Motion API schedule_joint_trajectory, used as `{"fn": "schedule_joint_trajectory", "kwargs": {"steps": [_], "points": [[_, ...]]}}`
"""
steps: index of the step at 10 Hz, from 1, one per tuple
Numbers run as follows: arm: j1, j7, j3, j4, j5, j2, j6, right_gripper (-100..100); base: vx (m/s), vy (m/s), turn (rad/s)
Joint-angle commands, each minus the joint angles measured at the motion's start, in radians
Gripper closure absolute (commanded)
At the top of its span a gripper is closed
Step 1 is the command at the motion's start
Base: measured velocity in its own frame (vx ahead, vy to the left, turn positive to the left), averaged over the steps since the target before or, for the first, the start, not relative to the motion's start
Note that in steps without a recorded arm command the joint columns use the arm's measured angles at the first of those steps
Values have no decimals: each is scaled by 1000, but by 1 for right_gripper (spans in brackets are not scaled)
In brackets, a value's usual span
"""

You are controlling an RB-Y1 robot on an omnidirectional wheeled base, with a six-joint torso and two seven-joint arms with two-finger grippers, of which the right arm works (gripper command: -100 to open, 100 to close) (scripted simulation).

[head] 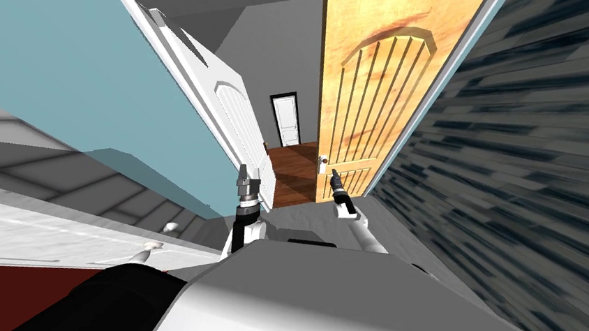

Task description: Push the door open

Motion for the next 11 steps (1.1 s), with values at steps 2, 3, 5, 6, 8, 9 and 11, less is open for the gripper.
{"fn": "schedule_joint_trajectory", "kwargs": {"steps": [2, 3, 5, 6, 8, 9, 11], "points": [[-51, -1, 0, 79, -14, 2, -5, -100, 37, -63, 48], [-51, -1, 0, 95, -14, 2, -5, -100, 32, -59, 42], [-83, -2, 1, 145, -23, 4, -7, -100, 24, -57, 50], [-112, -3, 2, 186, -31, 5, -9, -100, 42, -70, 57], [-142, -4, 2, 233, -40, 7, -12, -100, 38, -63, 51], [-169, -5, 3, 261, -48, 9, -14, -100, 61, -106, 84], [-194, -6, 4, 321, -55, 11, -16, -100, 35, -68, 48]]}}
